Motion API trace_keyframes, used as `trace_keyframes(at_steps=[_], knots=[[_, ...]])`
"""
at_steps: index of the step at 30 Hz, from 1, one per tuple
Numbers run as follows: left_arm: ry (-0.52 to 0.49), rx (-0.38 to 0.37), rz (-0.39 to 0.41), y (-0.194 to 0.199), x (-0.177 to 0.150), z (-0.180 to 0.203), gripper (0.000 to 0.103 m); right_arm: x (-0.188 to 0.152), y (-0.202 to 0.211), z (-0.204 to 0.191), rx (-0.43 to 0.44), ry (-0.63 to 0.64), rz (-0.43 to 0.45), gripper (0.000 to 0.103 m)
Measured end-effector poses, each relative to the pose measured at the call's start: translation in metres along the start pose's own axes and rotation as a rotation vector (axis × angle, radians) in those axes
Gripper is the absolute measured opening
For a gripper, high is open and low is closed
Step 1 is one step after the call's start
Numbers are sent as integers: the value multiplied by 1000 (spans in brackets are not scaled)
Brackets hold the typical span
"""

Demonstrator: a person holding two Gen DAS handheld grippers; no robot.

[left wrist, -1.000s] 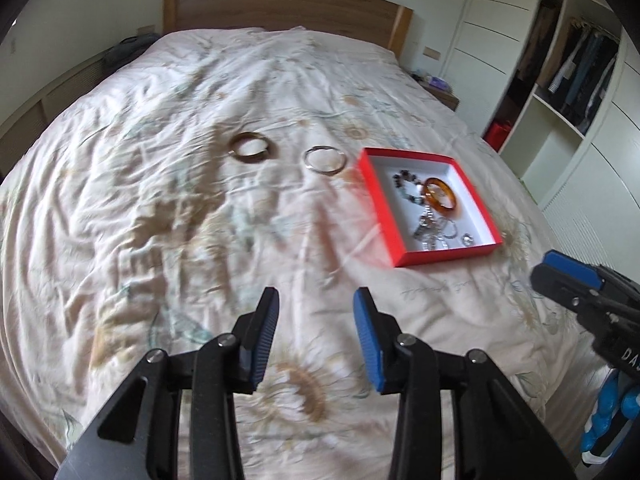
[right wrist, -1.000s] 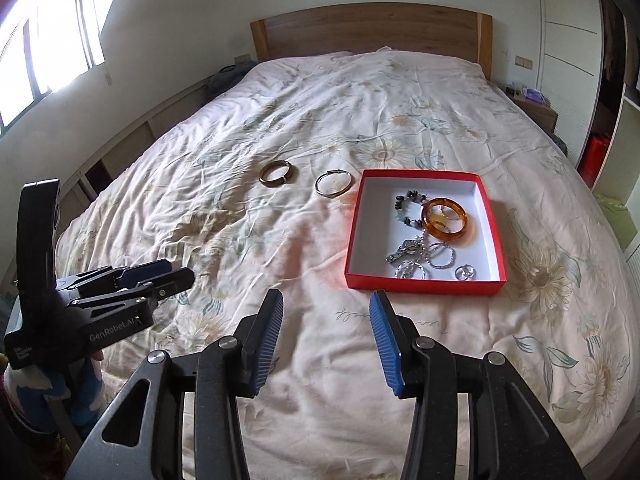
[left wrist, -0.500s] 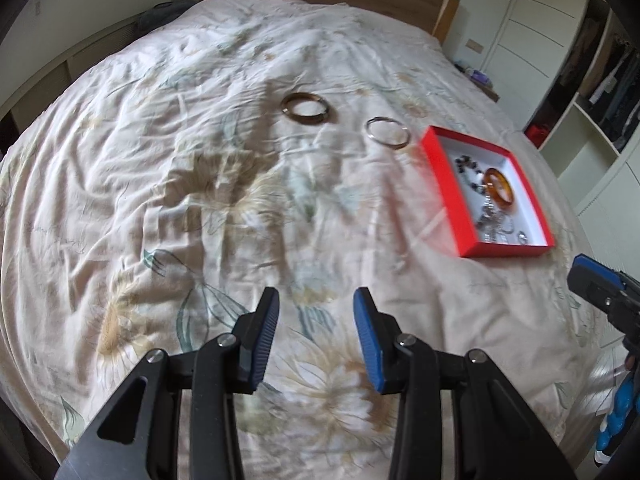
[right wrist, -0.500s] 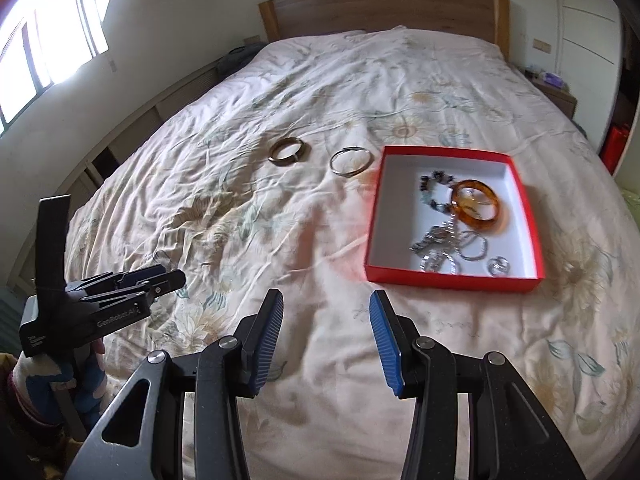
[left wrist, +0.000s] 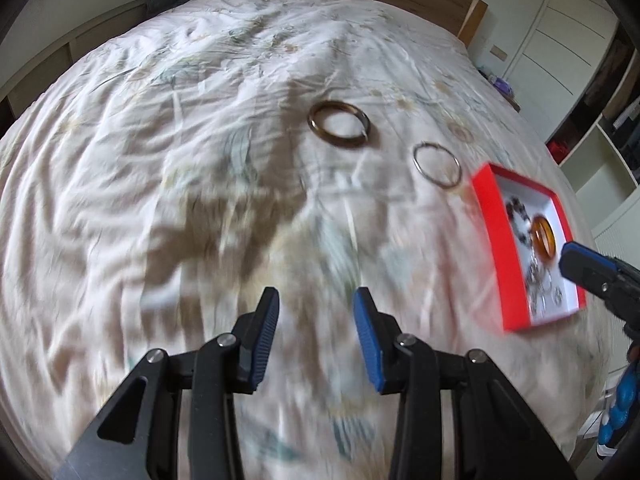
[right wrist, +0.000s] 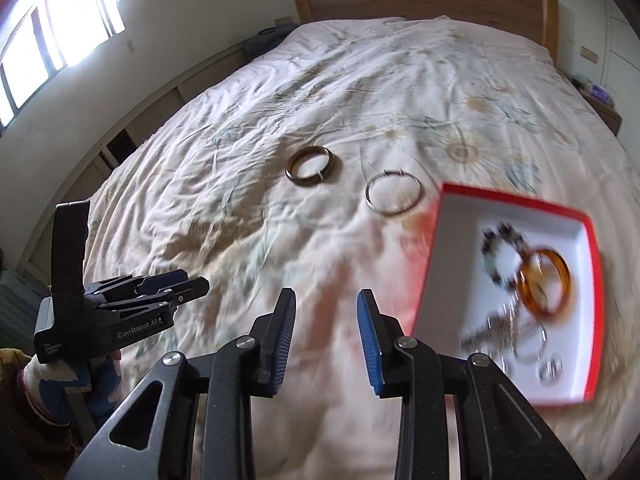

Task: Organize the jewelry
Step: 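Grasp the brown bangle with the left gripper while the right grasps the silver hinged bangle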

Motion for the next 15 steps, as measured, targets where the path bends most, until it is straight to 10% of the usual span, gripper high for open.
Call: trace_keyframes(at_steps=[15], knots=[[80,-62,12,-93,131,-24,37,77,-108,20,30,47,-95,31]])
Point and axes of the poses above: each gripper's, at about its wrist camera, not at the fingertips, and y roughly against the way its jaws point, z to its right, x to its top, the point moved 3 cm from there along -y, roughly the way its jaws point, and after that the axes turned 10 degrees about -x, right-handed, at the moved point
